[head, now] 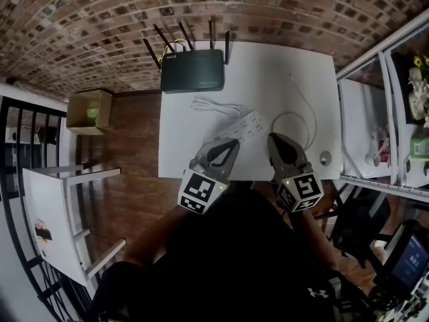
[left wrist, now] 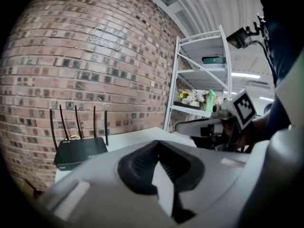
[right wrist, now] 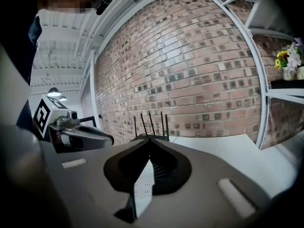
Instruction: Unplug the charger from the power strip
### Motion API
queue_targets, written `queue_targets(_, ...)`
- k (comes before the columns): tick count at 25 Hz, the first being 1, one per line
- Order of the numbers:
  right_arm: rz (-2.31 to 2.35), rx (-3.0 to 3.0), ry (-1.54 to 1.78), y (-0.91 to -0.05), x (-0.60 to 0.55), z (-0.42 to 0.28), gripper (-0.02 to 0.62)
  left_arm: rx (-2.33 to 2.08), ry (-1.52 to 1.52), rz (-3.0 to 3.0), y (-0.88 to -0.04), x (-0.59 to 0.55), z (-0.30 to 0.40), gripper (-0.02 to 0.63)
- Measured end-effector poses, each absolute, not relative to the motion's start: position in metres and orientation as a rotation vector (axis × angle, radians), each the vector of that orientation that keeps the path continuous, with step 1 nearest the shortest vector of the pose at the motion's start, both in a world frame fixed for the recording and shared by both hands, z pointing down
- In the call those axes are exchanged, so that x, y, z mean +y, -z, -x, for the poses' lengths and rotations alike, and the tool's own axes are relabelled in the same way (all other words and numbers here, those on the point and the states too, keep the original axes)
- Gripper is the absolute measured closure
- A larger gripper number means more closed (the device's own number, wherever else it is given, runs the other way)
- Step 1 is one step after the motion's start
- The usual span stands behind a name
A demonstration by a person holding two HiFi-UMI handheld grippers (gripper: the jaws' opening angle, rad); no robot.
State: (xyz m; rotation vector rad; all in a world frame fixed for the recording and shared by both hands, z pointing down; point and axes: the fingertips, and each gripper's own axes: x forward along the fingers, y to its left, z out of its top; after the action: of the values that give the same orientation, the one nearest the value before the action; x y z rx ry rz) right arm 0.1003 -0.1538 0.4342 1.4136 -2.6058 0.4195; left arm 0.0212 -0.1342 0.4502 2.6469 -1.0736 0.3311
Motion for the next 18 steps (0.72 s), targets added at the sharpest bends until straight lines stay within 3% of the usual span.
queue_targets(18,-1.406,-2.613,-0.381,-0.435,-0.146,-0.1,0.584,-1.052,-0.35,-2.666,-0.452,-0.134,-0.028,0.601)
